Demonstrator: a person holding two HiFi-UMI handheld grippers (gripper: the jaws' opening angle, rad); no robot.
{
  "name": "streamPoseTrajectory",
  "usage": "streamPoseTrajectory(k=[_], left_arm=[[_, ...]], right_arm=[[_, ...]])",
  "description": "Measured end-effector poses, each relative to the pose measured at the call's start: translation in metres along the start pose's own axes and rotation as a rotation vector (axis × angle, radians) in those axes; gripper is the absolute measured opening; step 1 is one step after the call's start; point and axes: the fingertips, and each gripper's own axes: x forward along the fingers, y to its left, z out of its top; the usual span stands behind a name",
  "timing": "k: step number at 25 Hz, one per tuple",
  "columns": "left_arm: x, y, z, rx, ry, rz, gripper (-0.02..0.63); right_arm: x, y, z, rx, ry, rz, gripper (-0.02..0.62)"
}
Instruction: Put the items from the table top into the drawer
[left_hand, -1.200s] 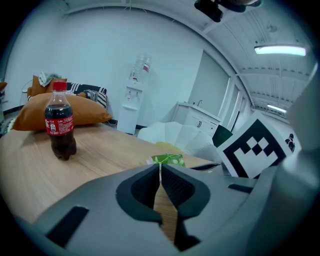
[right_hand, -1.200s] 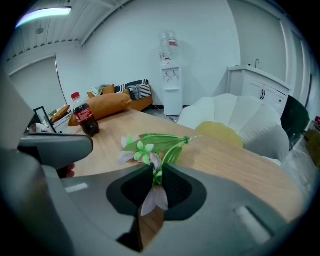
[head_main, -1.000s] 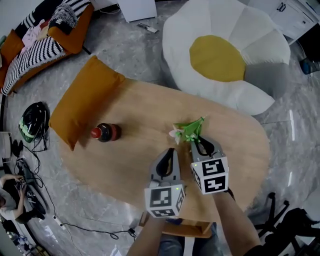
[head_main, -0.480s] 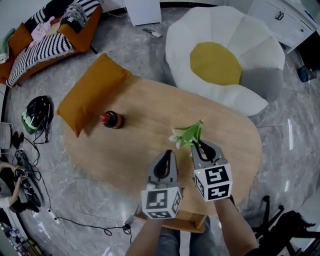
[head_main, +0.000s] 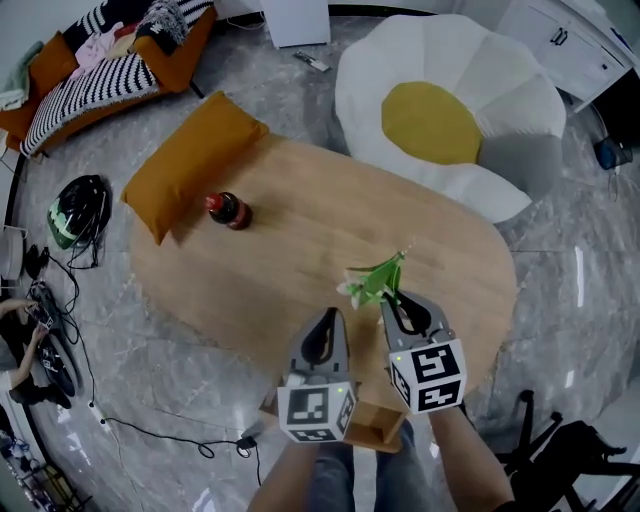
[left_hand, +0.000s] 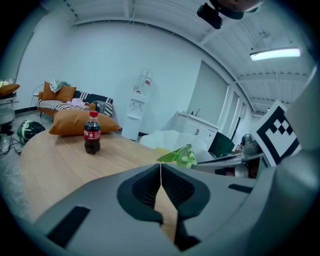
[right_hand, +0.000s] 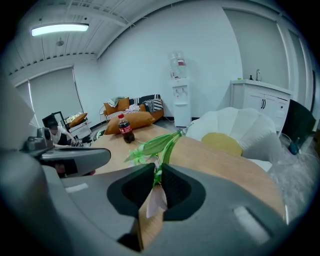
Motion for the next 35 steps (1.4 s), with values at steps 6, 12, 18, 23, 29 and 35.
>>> streamPoseTrajectory(k=[6,12,18,23,29,35], left_arm=[[-0.014,-0.007,-0.003,-0.004,-0.014,0.013,0.011],[-0.029,-0.016,-0.013,-0.018,-0.032,0.055,0.011],[-0.049,-0.028,-0.016,-0.056,-0.047,0.081,0.011],[-0.073,-0.036,-0.024,-0.111,-0.043,0.129,0.011],[-0.099,-0.044,-0.031,-0.105,-0.03,0.133,0.011],[-0.122,-0.048,-0.04,-0.071,-0.009,0.114,0.011]], right_arm=[[-0.021,0.01,-0.004,-0.016,-0.025,0.034,0.043],[-0.041,0.017,-0.018,-0.06,-0.016,0.098,0.041],[-0.07,0.029,-0.034,-0.117,0.008,0.176,0.04],[-0.089,0.041,-0.035,-0.129,0.004,0.22,0.04],[-0.108,0.053,-0.047,-0.1,0.003,0.228,0.04],[-0.126,0.065,-0.064,-0.067,0.005,0.208,0.04]])
